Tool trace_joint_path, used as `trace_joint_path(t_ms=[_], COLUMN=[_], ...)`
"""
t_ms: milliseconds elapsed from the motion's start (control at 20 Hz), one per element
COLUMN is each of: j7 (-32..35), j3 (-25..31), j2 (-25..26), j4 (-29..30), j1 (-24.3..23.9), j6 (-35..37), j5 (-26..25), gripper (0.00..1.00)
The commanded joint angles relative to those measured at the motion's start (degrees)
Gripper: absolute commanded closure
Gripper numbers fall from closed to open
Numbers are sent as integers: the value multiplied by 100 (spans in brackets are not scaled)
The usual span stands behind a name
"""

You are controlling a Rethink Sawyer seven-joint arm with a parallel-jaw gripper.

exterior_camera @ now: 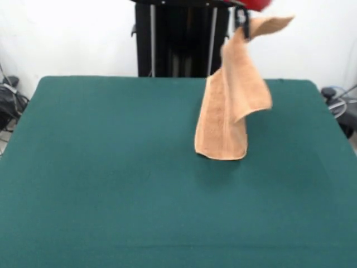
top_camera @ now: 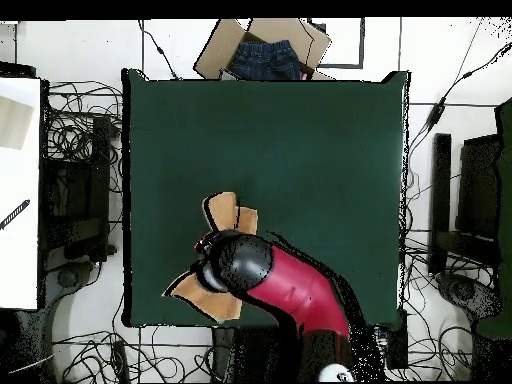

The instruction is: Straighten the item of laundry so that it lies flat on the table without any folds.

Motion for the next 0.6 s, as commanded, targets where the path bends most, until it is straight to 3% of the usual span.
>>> trace_joint_path(t_ms=[50,300,500,600], j7=[-1608,-2105,-2161,-2215], j3=[947,1647,2069,2032], j2=[103,204,197,114], j4=[372,564,793,634], j1=[-1497,-2497,-2971,-3078], j6=[-473,-561,-829,-535], j5=[49,-67,-215,-480], gripper=[100,100,100,100])
